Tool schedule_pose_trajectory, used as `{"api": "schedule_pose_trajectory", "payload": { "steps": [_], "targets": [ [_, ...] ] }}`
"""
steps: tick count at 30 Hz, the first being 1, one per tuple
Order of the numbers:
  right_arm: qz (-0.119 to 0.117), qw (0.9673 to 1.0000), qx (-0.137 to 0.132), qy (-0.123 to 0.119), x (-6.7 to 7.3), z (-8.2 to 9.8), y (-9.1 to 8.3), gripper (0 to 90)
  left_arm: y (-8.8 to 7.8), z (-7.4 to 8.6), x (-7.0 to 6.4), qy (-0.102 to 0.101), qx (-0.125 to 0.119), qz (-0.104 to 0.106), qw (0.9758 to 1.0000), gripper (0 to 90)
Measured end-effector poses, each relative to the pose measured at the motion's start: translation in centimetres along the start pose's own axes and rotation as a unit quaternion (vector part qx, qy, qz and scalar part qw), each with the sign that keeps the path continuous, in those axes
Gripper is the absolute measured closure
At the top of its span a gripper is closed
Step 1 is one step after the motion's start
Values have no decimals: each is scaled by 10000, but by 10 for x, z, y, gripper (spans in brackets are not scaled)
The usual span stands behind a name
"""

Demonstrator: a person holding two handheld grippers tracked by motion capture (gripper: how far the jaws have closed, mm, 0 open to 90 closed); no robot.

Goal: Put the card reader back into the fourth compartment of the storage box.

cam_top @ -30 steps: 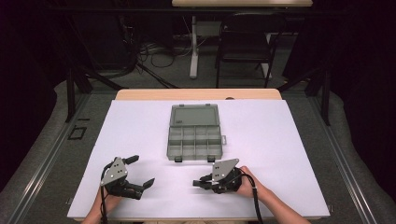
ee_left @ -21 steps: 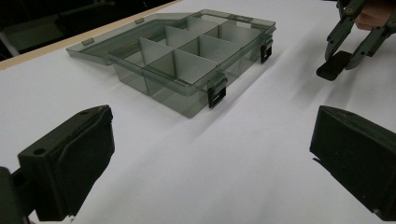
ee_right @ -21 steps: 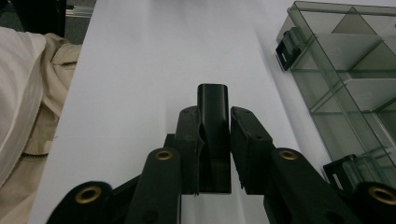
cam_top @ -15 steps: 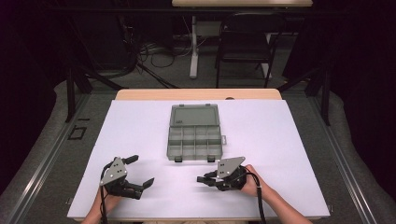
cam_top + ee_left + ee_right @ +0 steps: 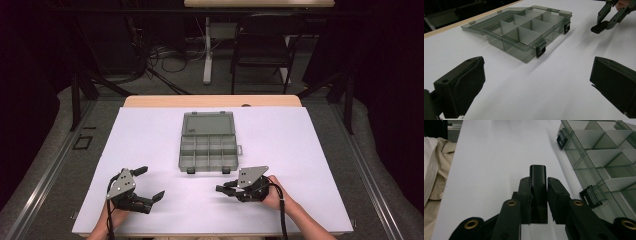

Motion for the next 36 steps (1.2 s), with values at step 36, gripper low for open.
{"api": "schedule_pose_trajectory", "payload": {
  "steps": [36],
  "targets": [
    [668, 9975, 25, 233, -22, 9, -34, 733, -1, 0, 1, -8, -15, -39, 10000, 1]
  ]
}}
Point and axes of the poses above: each handheld gripper's, and its own axes: y roughly forward along the jaws, z roughly out of its underside, x roughly to its left, the point moved 5 cm from there along y, roughly forward along the jaws, and after that the axes turned 7 degrees about -y, right-handed, at the moved point
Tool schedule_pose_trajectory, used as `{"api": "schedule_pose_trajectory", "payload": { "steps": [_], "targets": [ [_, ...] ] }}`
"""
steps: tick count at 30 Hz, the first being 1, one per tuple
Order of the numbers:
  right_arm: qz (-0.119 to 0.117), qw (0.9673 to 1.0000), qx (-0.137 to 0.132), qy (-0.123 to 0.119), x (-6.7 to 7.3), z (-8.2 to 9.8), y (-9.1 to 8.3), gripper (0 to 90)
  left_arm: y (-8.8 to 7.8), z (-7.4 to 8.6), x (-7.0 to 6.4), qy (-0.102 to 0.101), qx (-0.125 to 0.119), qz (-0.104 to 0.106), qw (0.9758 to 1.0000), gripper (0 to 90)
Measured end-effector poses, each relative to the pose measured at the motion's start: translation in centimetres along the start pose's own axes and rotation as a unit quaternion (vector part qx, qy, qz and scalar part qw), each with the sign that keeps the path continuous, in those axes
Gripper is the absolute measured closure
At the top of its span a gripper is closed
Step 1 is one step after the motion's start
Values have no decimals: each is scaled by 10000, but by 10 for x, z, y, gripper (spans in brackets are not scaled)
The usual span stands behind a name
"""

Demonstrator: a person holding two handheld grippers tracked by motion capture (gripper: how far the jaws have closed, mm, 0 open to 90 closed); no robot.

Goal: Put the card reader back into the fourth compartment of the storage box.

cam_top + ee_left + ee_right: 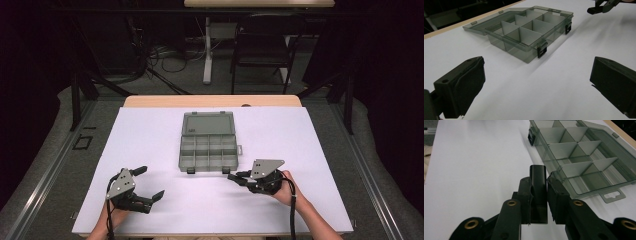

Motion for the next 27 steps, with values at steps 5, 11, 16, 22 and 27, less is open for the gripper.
{"api": "schedule_pose_trajectory", "payload": {
  "steps": [5, 11, 16, 22, 27],
  "targets": [
    [38, 10000, -3, 26, -2, 1, -3, 734, 1, 0, 0, 2, 18, -8, 10000, 1],
    [169, 9998, -26, 54, -8, 1, -9, 734, 1, 0, -1, 12, 23, 10, 10000, 1],
    [258, 9996, -58, 103, -11, 1, -14, 733, 2, 0, 0, 10, 33, 23, 10000, 1],
    [374, 9991, -44, 175, -16, 3, -18, 733, 2, 0, -1, 18, 36, 20, 10000, 1],
    [478, 9986, -79, 228, -20, 4, -22, 733, 3, 0, 0, -1, 56, 28, 10000, 1]
  ]
}}
Point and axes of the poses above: each handheld gripper's, and its own axes: y roughly forward along the jaws, z roughly out of its underside, x roughly to its left, the point moved 5 cm from there along y, roughly forward along the jaws, and after that the axes turned 7 degrees about -y, right-handed, at the moved point
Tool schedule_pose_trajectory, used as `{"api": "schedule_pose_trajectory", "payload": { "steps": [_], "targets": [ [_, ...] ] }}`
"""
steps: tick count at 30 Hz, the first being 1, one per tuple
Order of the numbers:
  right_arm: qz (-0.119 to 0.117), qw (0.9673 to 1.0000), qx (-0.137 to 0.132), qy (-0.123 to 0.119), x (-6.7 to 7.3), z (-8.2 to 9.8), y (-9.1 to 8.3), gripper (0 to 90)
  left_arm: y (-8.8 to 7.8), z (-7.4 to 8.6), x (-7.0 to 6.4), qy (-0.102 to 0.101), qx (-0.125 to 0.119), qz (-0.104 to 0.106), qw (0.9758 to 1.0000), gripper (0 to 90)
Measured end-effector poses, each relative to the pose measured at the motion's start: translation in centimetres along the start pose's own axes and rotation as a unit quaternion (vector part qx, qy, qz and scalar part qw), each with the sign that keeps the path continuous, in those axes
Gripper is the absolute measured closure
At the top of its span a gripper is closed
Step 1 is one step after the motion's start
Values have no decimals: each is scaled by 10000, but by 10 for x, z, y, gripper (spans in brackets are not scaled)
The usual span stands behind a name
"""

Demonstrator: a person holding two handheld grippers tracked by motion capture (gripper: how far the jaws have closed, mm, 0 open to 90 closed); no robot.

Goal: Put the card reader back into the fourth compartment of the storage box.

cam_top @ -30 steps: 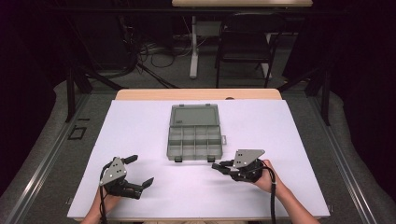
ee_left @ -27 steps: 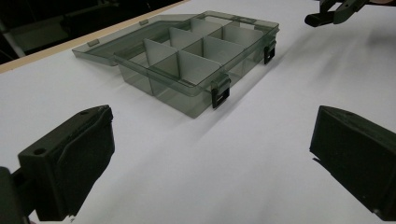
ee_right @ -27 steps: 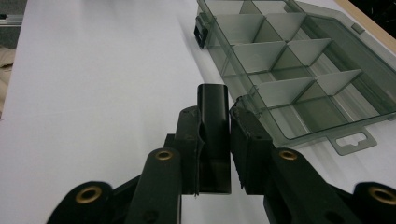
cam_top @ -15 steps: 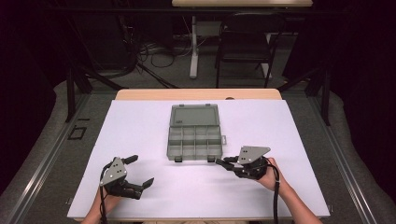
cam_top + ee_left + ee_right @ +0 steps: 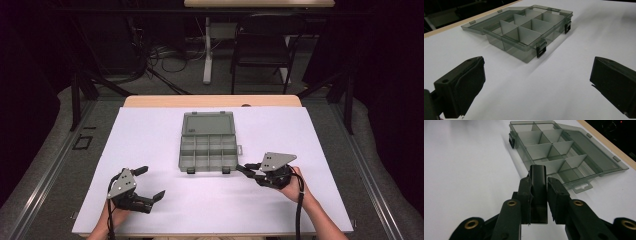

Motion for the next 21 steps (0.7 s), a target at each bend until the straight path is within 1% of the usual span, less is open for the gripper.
{"api": "schedule_pose_trajectory", "payload": {
  "steps": [5, 9, 14, 15, 21],
  "targets": [
    [107, 9999, 25, 64, -4, 2, -2, 734, 0, 0, 0, 27, -8, 5, 10000, 1],
    [170, 9998, 26, 124, -7, 2, -4, 733, 0, 0, 0, 1, -4, -10, 10000, 1],
    [275, 9994, 71, 182, -11, 4, -5, 733, -1, 0, 0, 28, -7, 2, 10000, 1],
    [297, 9993, 86, 193, -11, 5, -5, 733, -1, 0, 0, 25, -8, -28, 10000, 1],
    [401, 9988, 109, 247, -15, 6, -5, 734, -1, 0, 1, 5, -34, -22, 10000, 1]
  ]
}}
Point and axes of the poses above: each handheld gripper's, and its own axes: y roughly forward along the jaws, z roughly out of its underside, x roughly to its left, the point moved 5 cm from there along y, roughly forward along the jaws, and after that the axes turned 7 degrees about -y, right-handed, at the moved point
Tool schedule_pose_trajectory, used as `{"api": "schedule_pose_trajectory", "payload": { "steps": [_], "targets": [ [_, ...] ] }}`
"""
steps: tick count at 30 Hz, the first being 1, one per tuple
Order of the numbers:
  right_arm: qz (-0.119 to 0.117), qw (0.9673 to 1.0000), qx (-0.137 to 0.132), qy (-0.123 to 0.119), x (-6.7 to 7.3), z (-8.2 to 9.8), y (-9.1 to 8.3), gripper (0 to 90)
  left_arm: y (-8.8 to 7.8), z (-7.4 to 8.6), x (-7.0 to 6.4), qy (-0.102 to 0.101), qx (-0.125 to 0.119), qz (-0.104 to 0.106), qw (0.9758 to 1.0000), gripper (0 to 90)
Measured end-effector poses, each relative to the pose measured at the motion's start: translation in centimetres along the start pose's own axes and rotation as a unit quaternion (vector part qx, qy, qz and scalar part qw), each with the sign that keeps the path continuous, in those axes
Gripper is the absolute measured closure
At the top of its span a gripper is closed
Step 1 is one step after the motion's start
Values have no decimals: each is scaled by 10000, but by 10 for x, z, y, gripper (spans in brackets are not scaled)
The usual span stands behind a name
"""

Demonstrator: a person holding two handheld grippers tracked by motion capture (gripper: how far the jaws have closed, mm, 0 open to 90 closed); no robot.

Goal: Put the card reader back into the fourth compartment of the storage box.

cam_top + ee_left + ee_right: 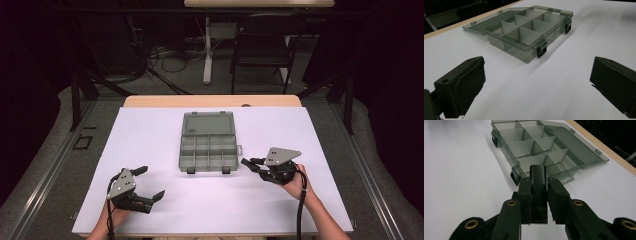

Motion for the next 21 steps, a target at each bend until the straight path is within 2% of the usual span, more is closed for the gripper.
{"api": "schedule_pose_trajectory", "payload": {
  "steps": [12, 21],
  "targets": [
    [250, 9996, 37, 159, -11, 1, -1, 734, 1, 0, 0, 6, 22, 1, 10000, 1],
    [334, 9989, 143, 289, -17, 4, 1, 734, 0, 0, 0, -4, 13, -8, 10000, 2]
  ]
}}
Point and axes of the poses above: each handheld gripper's, and its own axes: y roughly forward along the jaws, z roughly out of its underside, x roughly to its left, the point moved 5 cm from there along y, roughly forward along the jaws, and after that the axes turned 7 degrees about -y, right-handed, at the moved point
